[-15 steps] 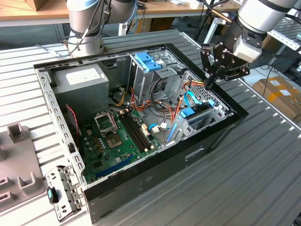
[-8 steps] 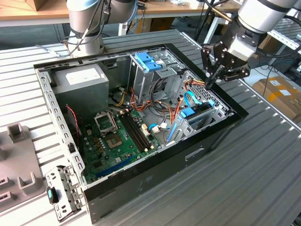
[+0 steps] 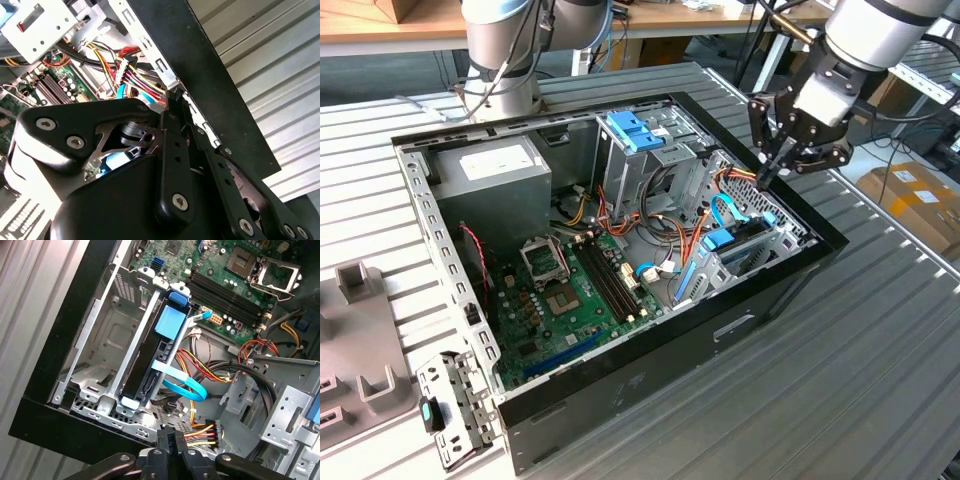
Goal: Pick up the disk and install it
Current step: 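Insert the second disk wire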
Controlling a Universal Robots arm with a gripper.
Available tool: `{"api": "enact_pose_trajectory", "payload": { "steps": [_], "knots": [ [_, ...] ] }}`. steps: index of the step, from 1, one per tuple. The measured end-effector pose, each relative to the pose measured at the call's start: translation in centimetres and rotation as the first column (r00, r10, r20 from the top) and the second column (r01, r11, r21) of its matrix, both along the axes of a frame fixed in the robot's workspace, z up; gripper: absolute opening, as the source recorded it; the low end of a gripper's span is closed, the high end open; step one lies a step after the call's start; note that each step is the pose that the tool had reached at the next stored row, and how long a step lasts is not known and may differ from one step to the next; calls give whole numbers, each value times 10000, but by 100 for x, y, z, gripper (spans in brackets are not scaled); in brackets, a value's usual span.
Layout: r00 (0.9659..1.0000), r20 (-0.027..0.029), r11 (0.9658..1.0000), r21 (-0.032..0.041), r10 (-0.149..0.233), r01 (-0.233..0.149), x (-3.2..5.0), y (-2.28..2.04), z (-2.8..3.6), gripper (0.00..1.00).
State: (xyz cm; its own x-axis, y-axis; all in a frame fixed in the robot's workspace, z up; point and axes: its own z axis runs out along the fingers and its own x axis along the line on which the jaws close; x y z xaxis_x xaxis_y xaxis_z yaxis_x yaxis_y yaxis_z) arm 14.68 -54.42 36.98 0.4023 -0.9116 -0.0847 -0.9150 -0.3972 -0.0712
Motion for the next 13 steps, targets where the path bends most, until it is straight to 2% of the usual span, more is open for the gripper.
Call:
{"api": "enact_pose_trajectory", "payload": {
  "steps": [6, 10, 13],
  "knots": [
    [9973, -1, 9973, 0, -730, 730, -25, 0, -2, 16],
    [9972, 0, 9972, 0, -749, 749, -27, 0, -3, 16],
    [9957, 0, 9957, 0, -927, 927, -45, 0, -4, 16]
  ]
}}
